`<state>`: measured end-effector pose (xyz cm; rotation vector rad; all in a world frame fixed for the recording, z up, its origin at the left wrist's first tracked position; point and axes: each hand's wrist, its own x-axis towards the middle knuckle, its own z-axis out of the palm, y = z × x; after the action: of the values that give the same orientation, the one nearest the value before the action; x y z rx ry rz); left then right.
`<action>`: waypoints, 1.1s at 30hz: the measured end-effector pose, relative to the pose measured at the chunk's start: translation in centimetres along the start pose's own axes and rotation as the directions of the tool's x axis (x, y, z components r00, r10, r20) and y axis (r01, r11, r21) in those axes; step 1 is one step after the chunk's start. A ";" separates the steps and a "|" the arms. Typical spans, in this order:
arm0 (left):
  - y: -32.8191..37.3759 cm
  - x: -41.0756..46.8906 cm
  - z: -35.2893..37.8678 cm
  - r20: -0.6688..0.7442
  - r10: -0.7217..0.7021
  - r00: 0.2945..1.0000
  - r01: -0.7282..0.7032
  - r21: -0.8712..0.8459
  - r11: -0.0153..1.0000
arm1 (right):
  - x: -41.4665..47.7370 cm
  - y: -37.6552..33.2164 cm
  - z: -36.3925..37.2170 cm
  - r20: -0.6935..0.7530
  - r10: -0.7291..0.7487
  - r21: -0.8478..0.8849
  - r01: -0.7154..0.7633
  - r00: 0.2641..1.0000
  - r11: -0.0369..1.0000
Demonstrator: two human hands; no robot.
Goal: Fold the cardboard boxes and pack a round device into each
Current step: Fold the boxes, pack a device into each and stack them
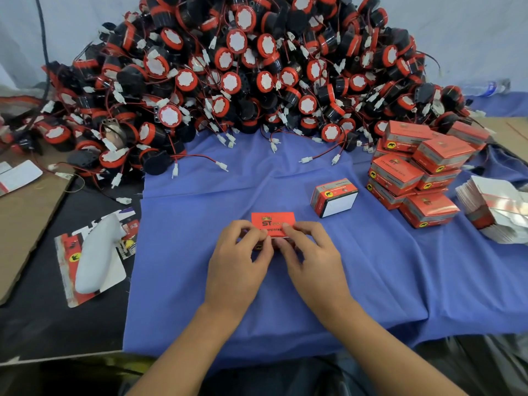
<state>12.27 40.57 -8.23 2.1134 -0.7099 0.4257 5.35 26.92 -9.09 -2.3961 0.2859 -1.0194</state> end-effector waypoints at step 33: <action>13.2 2.3 11.6 0.453 0.174 0.875 0.121 -0.552 0.825 | 3.6 8.0 -10.2 -0.284 0.643 0.350 -0.547 0.711 0.760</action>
<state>6.38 24.05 -5.73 1.6276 -1.0099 -0.3103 0.56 14.95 -5.18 -1.6626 0.9640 -1.1117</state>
